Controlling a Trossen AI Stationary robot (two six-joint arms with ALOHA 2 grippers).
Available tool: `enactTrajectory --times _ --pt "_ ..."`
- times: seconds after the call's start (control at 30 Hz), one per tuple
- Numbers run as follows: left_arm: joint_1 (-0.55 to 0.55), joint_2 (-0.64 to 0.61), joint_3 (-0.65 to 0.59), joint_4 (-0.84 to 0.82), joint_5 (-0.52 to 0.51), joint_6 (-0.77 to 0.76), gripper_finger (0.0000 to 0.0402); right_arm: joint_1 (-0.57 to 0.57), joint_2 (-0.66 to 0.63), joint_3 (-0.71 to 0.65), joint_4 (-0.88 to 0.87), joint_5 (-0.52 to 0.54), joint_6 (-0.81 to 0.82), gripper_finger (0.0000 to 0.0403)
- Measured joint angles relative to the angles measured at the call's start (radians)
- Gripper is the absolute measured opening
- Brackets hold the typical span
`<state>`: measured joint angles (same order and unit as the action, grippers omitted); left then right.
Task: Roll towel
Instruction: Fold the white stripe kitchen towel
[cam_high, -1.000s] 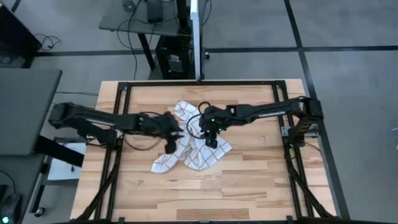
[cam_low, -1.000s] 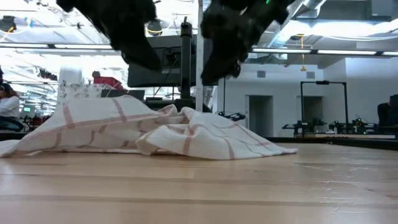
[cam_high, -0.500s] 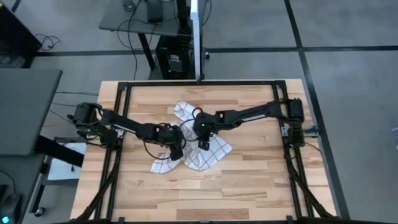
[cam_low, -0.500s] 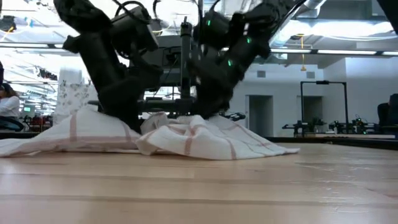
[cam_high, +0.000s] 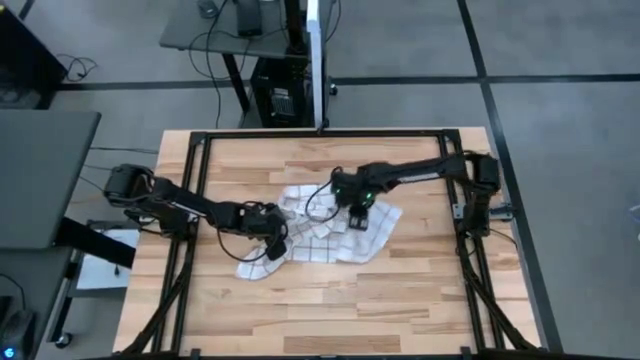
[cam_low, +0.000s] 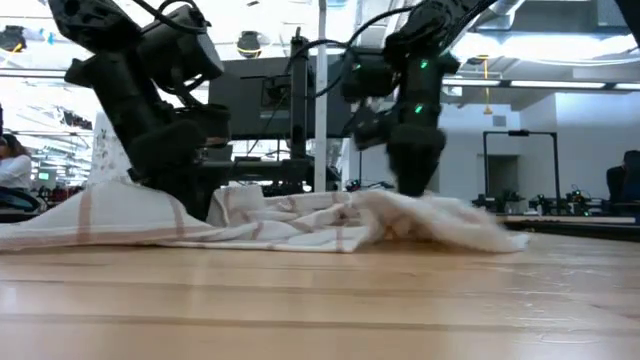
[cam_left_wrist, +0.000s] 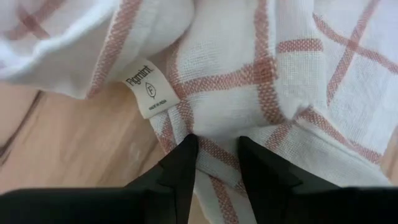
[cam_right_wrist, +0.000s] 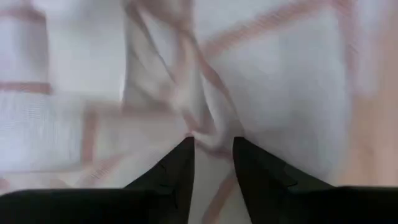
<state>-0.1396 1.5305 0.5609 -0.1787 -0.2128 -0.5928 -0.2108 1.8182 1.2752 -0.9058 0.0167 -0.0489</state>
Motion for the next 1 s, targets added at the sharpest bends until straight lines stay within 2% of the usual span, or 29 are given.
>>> enactTrajectory --times 0.17,0.37,0.43,0.5,0.57,0.63,0.73,0.87,1.0 --pt "-0.024 -0.001 -0.009 0.002 -0.009 -0.006 0.0109 -0.115 -0.126 -0.058 -0.095 0.047 -0.04 0.0106" --pt "-0.028 -0.006 -0.012 0.013 -0.009 -0.011 0.0109 -0.303 -0.305 -0.118 -0.09 0.106 0.008 0.0106" --pt "-0.028 -0.017 -0.017 0.023 -0.008 -0.008 0.0109 -0.356 -0.354 -0.122 -0.059 0.074 0.041 0.0106" --pt "-0.029 -0.04 -0.021 0.024 0.006 -0.007 0.0109 -0.379 -0.394 -0.134 0.019 -0.027 0.057 0.0106" --pt "-0.022 -0.071 -0.023 0.038 0.009 -0.007 0.0109 -0.364 -0.413 -0.14 0.121 -0.141 0.086 0.0106" --pt "-0.009 -0.102 -0.026 0.037 0.014 -0.003 0.0109 -0.321 -0.406 -0.14 0.223 -0.213 0.123 0.0107" --pt "0.007 -0.133 -0.027 0.041 0.007 -0.001 0.0109 -0.231 -0.352 -0.14 0.396 -0.228 0.203 0.0107" --pt "0.018 -0.145 -0.026 0.051 -0.006 0.001 0.0109 -0.114 -0.22 -0.136 0.654 -0.229 0.358 0.0107" --pt "0.018 -0.146 -0.025 0.056 -0.017 -0.003 0.0109 -0.048 -0.057 -0.071 0.747 -0.236 0.397 0.0107"
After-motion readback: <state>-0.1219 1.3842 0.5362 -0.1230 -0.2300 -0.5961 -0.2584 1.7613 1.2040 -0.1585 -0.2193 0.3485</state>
